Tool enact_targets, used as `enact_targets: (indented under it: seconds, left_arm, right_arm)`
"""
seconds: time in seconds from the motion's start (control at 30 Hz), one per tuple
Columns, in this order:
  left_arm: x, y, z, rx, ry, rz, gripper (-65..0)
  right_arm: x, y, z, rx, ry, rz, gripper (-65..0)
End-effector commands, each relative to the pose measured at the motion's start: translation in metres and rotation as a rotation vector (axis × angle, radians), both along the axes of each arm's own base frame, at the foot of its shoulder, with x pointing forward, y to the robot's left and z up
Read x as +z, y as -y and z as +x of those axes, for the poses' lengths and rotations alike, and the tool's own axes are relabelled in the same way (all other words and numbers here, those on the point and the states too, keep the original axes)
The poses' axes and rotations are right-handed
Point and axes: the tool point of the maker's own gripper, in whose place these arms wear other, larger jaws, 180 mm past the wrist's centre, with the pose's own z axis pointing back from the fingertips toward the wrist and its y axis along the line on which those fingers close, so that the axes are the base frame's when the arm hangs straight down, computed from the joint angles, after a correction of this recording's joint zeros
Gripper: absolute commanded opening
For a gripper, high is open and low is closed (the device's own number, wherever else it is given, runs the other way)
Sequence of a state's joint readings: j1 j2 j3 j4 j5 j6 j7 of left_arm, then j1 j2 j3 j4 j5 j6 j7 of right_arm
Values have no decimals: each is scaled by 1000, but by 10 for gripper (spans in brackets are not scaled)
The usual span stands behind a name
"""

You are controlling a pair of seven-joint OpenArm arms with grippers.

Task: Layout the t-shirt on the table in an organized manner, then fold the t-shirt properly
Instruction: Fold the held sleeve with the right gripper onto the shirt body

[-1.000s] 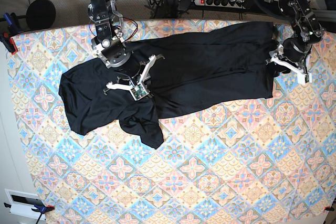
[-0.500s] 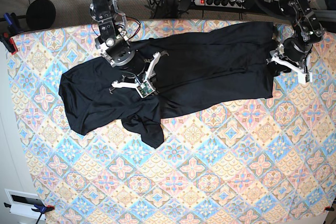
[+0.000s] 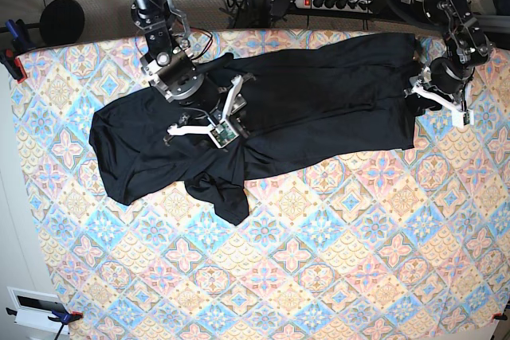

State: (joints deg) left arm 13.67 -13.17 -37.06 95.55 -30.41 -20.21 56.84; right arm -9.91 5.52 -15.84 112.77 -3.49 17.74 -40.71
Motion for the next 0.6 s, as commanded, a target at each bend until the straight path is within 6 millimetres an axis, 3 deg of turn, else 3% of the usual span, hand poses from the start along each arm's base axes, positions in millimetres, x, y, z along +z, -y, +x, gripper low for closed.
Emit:
enact_targets:
  seconds: [0.0,0.13,0.27,0.33,0.43,0.57]
  left_arm:
    - [11,-5,7,-3,39,16,-355]
    - [10,-4,6,-3,38,14,-355]
    - [9,-4,5,-3,35,14,-355]
    - [9,-4,5,-3,33,14,-355]
    - [9,-4,4,-2,33,13,-355]
    - [8,-5,3,3,32,13,-355]
  right_arm:
    - [19,1,14,-7,65,20,-387]
    - [45,-2,55,0,149,5,-387]
    - [23,4,101,-8,66,-91,-385]
    - [8,-6,117,-8,-4,-64,-385]
    - [-9,-16,138,-5,-132,52,-385]
    - [-29,-5,167,-106,-342,339,-385]
